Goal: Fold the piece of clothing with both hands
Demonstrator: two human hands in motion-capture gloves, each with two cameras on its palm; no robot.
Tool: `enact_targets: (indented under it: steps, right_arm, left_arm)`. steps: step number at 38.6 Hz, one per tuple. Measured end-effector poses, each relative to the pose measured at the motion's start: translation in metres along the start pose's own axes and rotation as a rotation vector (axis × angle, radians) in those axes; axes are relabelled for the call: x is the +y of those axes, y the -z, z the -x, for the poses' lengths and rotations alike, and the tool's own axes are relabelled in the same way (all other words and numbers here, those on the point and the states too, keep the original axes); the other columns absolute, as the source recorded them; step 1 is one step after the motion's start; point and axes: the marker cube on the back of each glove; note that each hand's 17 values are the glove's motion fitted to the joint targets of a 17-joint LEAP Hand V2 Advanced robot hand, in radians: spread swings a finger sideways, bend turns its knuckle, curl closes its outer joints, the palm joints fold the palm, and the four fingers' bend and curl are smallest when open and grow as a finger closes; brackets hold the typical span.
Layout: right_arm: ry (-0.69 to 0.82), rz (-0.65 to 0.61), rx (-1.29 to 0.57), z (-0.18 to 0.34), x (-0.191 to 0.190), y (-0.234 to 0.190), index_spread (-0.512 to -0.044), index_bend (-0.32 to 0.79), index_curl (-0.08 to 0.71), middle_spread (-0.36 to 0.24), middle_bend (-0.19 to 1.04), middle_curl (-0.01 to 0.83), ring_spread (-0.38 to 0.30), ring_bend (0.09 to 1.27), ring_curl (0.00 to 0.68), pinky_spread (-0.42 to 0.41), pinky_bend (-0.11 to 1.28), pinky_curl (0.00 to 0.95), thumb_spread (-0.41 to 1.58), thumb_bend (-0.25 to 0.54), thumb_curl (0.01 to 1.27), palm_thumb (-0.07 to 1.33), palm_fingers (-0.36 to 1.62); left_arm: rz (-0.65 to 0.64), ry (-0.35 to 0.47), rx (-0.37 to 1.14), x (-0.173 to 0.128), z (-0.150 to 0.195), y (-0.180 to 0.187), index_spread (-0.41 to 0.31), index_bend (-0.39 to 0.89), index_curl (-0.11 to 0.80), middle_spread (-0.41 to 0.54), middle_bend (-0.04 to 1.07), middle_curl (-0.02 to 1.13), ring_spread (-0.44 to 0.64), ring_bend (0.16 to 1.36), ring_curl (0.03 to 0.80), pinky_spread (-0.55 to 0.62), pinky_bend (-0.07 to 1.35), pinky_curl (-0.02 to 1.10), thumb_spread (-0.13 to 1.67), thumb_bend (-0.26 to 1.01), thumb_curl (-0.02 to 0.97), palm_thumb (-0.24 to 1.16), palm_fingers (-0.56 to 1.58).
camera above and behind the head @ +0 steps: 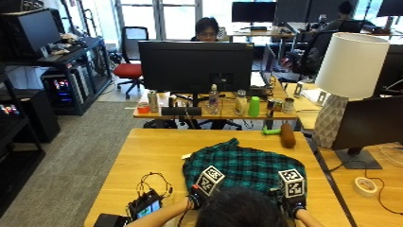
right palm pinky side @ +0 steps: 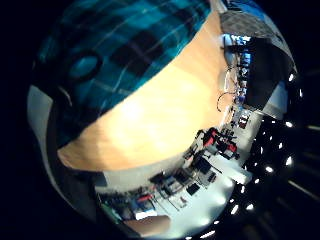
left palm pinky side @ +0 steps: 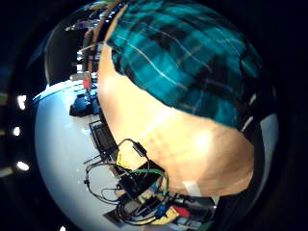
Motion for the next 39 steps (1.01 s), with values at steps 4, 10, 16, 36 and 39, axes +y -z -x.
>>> enact_targets:
  steps: [4, 10, 16, 36, 39]
  right_arm:
    - [0.022, 0.055, -0.035, 0.002, 0.010, 0.009, -0.259, 0.18, 0.267, -0.125, 0.30, 0.432, -0.184, 0.61, 0.390, -0.270, 0.62, 0.374, 0.99, 0.145, 0.40, 1.04, 1.26]
    - [0.111, 0.148, -0.089, 0.002, 0.027, 0.043, -0.252, 0.16, 0.300, -0.140, 0.33, 0.450, -0.209, 0.62, 0.411, -0.306, 0.61, 0.385, 0.97, 0.134, 0.42, 1.09, 1.29]
    - [0.141, 0.124, -0.076, -0.006, 0.031, 0.104, -0.239, 0.16, 0.323, -0.147, 0.34, 0.462, -0.219, 0.63, 0.422, -0.316, 0.62, 0.391, 0.95, 0.120, 0.43, 1.12, 1.32]
    - [-0.074, -0.063, 0.033, -0.040, -0.075, 0.256, -0.223, 0.17, 0.380, -0.142, 0.38, 0.489, -0.221, 0.65, 0.441, -0.322, 0.62, 0.407, 0.94, 0.045, 0.42, 1.17, 1.32]
    - [-0.124, -0.090, -0.002, -0.018, -0.103, 0.266, -0.227, 0.17, 0.387, -0.145, 0.39, 0.492, -0.222, 0.64, 0.441, -0.321, 0.62, 0.408, 0.95, 0.034, 0.42, 1.17, 1.31]
  left_arm:
    - [0.111, -0.077, 0.078, 0.003, 0.006, 0.003, -0.188, 0.20, 0.289, -0.215, 0.30, 0.40, -0.25, 0.53, 0.310, -0.38, 0.69, 0.39, 1.10, 0.16, 0.371, 0.62, 1.20]
    - [0.204, -0.182, 0.107, 0.027, 0.017, 0.038, -0.232, 0.19, 0.329, -0.272, 0.36, 0.45, -0.30, 0.51, 0.339, -0.40, 0.61, 0.39, 1.04, 0.15, 0.422, 0.70, 1.22]
    - [0.175, -0.180, 0.139, 0.037, 0.040, 0.088, -0.258, 0.19, 0.365, -0.301, 0.38, 0.48, -0.33, 0.49, 0.356, -0.41, 0.55, 0.38, 0.92, 0.12, 0.480, 0.77, 1.23]
    - [-0.125, 0.206, 0.268, -0.025, 0.147, 0.217, -0.289, 0.19, 0.446, -0.329, 0.43, 0.53, -0.36, 0.51, 0.415, -0.40, 0.43, 0.38, 0.67, 0.02, 0.646, 0.88, 1.24]
    - [-0.123, 0.384, 0.287, -0.033, 0.165, 0.208, -0.291, 0.20, 0.459, -0.327, 0.43, 0.54, -0.35, 0.52, 0.424, -0.38, 0.40, 0.38, 0.67, 0.01, 0.663, 0.88, 1.22]
